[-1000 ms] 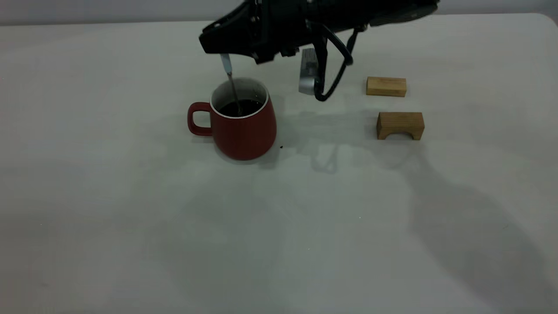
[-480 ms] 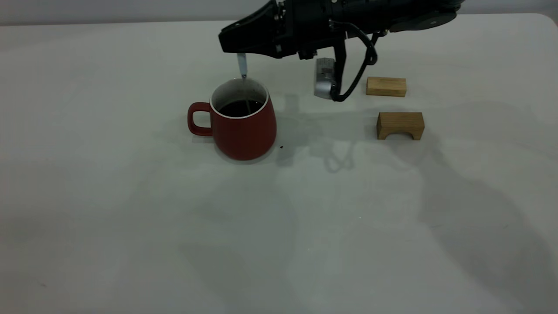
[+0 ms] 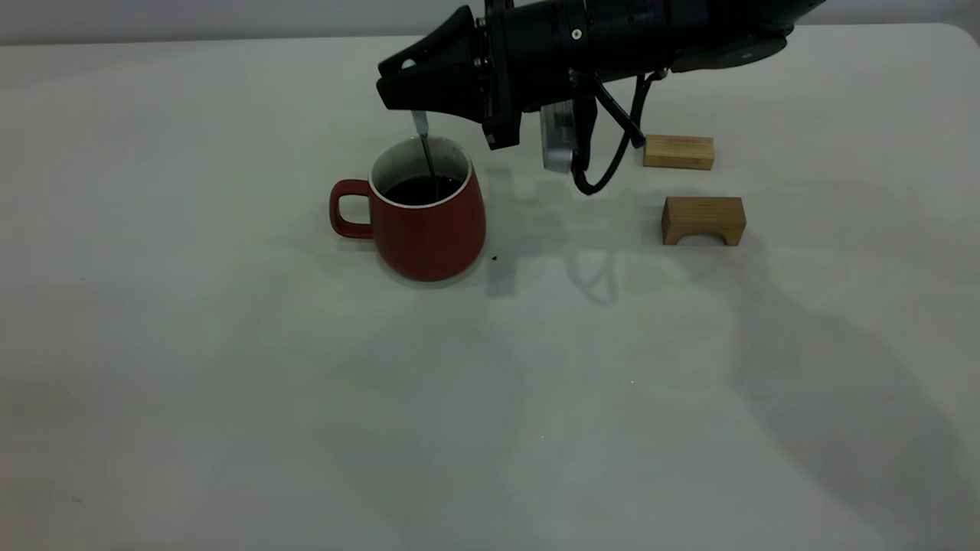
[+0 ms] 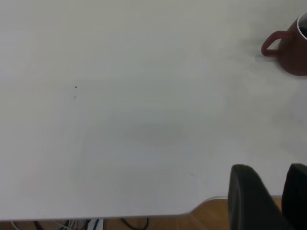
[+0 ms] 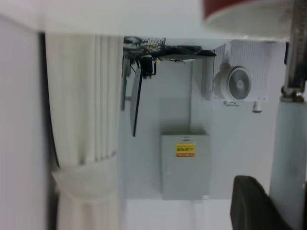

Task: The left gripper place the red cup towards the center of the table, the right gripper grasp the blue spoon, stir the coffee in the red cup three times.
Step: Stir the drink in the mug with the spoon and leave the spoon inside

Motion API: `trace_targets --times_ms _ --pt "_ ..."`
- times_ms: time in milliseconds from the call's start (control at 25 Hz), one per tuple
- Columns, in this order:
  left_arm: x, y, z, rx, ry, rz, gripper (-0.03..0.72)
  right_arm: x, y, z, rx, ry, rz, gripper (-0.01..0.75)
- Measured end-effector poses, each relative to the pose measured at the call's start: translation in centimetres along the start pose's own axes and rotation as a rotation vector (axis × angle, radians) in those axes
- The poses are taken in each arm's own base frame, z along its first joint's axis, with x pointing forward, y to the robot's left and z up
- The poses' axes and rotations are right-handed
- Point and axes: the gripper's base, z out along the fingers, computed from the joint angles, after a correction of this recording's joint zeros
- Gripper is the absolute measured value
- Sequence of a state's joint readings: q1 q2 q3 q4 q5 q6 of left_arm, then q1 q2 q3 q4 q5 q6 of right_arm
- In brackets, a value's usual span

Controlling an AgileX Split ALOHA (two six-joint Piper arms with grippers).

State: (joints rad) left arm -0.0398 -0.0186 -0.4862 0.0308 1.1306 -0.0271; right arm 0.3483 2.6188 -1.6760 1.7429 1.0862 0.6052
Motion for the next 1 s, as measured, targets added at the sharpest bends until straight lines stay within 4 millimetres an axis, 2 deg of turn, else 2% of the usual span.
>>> trace_targets --times_ms 160,280,360,520,600,720,880,1000 --pt "0.0 0.0 0.0 0.000 0.000 0.000 0.243 -0.4 -0.2 -0.3 0.037 -0.033 0.209 0.135" --pt "0.0 0.0 0.0 0.000 0.000 0.000 0.243 -0.1 -0.4 0.0 0.040 -0.017 0.257 0.135" --pt "0.0 0.0 0.0 0.000 0.000 0.000 0.243 0.3 -0.6 0.6 0.032 0.008 0.212 0.135" --pt "0.0 0.0 0.0 0.000 0.000 0.001 0.243 0.5 -0.6 1.4 0.010 -0.008 -0.022 0.135" --pt "0.0 0.0 0.0 0.000 0.000 0.001 0.243 0.1 -0.3 1.2 -0.010 -0.034 -0.138 0.134" --pt "0.0 0.0 0.0 0.000 0.000 0.001 0.243 -0.3 0.2 0.1 -0.008 -0.038 -0.186 0.134" --pt "0.0 0.0 0.0 0.000 0.000 0.001 0.243 -0.5 0.3 -1.2 0.039 -0.014 -0.038 0.134" --pt "0.0 0.0 0.0 0.000 0.000 0.001 0.243 -0.5 0.2 -1.4 0.065 -0.011 0.091 0.134"
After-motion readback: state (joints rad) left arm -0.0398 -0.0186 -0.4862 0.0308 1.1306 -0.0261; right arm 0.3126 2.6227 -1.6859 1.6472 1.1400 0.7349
